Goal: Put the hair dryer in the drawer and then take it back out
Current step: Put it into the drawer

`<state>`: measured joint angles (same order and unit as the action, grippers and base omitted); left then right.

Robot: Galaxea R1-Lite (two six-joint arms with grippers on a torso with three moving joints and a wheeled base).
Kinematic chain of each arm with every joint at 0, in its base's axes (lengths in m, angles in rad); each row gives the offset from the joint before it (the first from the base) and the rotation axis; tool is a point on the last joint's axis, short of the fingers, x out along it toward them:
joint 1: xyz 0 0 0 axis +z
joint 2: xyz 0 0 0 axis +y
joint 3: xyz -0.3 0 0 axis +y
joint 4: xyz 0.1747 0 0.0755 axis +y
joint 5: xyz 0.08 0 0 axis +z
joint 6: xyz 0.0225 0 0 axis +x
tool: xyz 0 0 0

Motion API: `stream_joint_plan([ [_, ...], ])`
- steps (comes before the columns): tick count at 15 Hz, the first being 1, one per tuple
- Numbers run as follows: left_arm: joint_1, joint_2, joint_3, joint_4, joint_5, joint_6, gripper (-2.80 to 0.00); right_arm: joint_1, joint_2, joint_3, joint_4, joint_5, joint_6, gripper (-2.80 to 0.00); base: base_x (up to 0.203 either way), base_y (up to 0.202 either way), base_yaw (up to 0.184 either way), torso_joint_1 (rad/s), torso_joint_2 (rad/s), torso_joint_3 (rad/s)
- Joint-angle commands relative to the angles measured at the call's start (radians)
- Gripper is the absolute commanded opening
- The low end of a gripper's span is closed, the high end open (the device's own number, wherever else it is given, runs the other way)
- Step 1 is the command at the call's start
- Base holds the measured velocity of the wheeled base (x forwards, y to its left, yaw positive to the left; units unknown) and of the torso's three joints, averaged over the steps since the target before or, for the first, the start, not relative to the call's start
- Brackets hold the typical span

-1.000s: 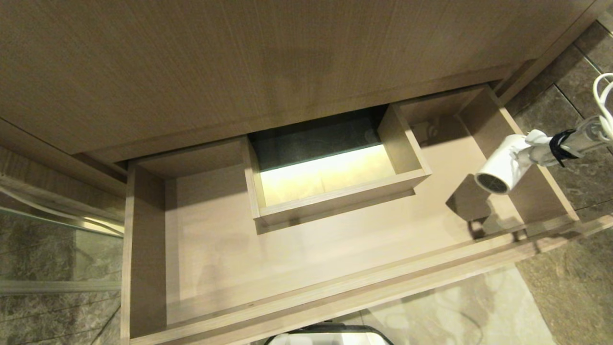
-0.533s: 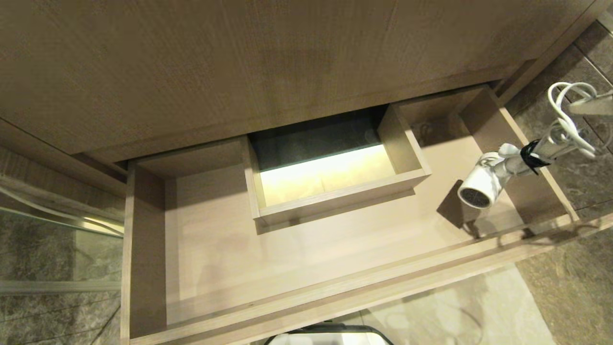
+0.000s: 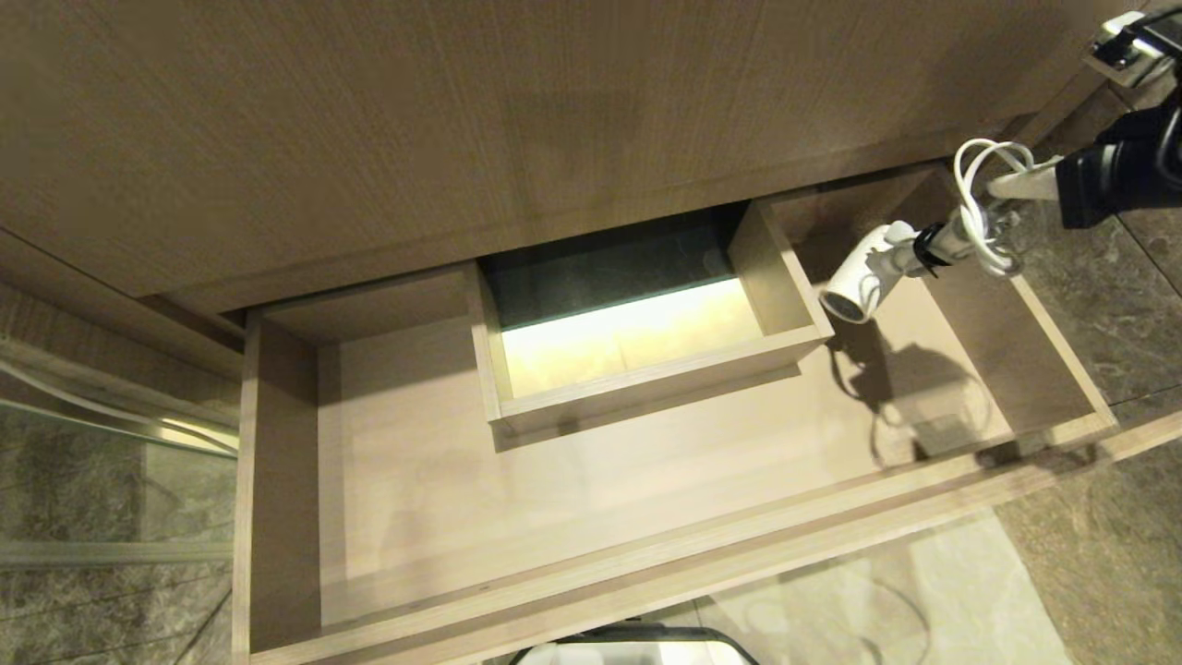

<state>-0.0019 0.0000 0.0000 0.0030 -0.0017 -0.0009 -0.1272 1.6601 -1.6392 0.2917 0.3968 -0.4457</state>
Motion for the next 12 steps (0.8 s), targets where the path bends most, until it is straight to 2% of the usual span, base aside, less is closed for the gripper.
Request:
stream_joint_plan([
  [1,0.000,0.000,0.000,0.000,0.000,-0.001,-2.80,0.028,0.087,-0.046,-0.019,0.003,0.003,-2.80,0.000,0.000,0.000,0.000,0.00,0.000],
  [5,0.000,0.000,0.000,0.000,0.000,-0.001,-2.80,0.028,0.219,-0.119,-0.074,0.003,0.017,-2.80,0.000,0.000,0.000,0.000,0.00,0.000],
  [12,0.000,0.000,0.000,0.000,0.000,-0.001,-2.80,-0.012,0.266,-0.086,-0.136,0.001,0.013,-2.80,0.000,0.000,0.000,0.000,0.00,0.000],
])
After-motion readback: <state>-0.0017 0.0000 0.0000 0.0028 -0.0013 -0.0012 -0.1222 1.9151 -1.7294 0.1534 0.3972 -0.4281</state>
